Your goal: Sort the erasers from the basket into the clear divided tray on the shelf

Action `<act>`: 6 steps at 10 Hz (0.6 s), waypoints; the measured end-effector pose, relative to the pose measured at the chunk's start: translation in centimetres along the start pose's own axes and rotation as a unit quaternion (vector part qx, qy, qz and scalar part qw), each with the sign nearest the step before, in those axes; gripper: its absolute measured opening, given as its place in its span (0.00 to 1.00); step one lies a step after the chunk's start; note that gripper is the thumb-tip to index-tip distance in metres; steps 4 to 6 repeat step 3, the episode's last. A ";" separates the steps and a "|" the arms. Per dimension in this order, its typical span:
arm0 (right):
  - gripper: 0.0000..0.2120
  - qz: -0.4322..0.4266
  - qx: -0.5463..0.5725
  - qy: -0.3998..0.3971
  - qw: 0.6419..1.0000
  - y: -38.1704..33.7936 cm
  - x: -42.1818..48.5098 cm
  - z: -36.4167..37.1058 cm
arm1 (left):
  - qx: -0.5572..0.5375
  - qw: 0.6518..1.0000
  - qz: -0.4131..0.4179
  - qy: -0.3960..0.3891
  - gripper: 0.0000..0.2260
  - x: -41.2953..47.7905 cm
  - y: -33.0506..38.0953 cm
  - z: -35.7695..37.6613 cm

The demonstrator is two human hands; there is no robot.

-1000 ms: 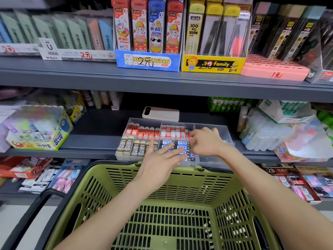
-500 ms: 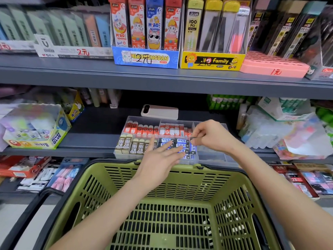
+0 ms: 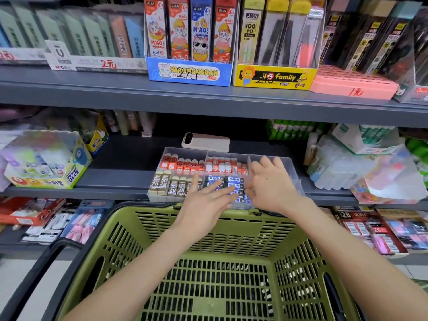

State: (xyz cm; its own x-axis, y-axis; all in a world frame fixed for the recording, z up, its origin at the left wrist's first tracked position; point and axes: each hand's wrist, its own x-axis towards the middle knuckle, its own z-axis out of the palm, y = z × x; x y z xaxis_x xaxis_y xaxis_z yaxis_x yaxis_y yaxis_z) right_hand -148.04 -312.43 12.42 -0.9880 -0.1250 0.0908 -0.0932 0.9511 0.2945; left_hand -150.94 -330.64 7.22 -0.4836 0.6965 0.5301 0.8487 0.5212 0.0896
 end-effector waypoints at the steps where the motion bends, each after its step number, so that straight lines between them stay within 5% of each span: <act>1: 0.18 0.029 0.028 -0.032 0.999 0.2 0.2 0.6 | -0.014 1.000 -0.008 -0.012 0.10 0.1 -0.1 -0.3; 3: 0.14 0.067 0.090 0.055 0.992 0.5 -1.1 -0.9 | -0.091 0.995 -0.041 -0.028 0.10 0.0 -0.5 -0.6; 6: 0.14 0.067 0.090 0.055 0.992 0.5 -1.1 -0.9 | -0.091 0.995 -0.041 -0.028 0.10 0.0 -0.5 -0.6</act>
